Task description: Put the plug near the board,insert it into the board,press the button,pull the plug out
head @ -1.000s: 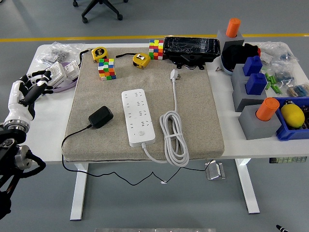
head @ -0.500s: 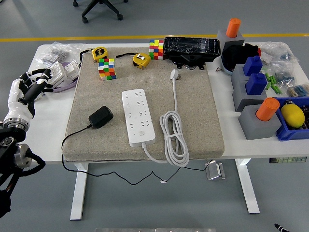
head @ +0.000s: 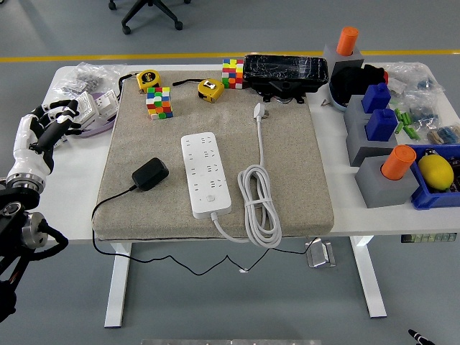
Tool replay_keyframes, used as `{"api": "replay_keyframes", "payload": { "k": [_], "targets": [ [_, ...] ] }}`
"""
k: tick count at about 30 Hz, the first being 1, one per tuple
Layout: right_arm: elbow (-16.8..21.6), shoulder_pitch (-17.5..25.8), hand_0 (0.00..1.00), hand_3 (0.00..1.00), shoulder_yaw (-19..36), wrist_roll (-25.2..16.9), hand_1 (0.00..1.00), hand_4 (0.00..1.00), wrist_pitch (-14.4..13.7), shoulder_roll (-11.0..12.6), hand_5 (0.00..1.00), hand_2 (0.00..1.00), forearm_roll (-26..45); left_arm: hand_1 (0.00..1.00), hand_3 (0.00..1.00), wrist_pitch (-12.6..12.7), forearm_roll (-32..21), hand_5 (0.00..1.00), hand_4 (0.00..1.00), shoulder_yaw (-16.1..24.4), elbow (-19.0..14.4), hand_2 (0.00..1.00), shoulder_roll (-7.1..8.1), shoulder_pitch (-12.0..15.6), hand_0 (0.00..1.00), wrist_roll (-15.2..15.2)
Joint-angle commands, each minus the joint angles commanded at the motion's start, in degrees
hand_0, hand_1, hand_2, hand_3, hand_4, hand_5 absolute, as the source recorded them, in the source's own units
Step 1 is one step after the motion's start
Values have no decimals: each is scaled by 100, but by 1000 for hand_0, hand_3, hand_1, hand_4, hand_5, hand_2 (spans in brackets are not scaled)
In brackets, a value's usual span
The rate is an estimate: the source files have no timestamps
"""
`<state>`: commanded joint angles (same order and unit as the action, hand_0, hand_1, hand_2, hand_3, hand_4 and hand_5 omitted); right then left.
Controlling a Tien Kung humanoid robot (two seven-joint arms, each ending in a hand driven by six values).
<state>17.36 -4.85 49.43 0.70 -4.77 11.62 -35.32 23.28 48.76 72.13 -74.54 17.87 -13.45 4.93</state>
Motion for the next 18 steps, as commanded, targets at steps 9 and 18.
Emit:
{"api": "replay_keyframes", "payload": {
  "k": [9, 18],
  "targets": [
    [0, -7, 603, 553, -59, -1, 643, 948, 3, 7, 497, 651, 10, 376, 534, 2, -16, 317, 774, -40, -10, 476, 33, 1, 353, 9],
    [0, -49, 604, 554, -109, 6, 643, 949, 13, 31, 498, 651, 23, 378, 534, 1, -26, 320, 773, -92, -38, 476, 67, -57, 352, 9]
  ]
}}
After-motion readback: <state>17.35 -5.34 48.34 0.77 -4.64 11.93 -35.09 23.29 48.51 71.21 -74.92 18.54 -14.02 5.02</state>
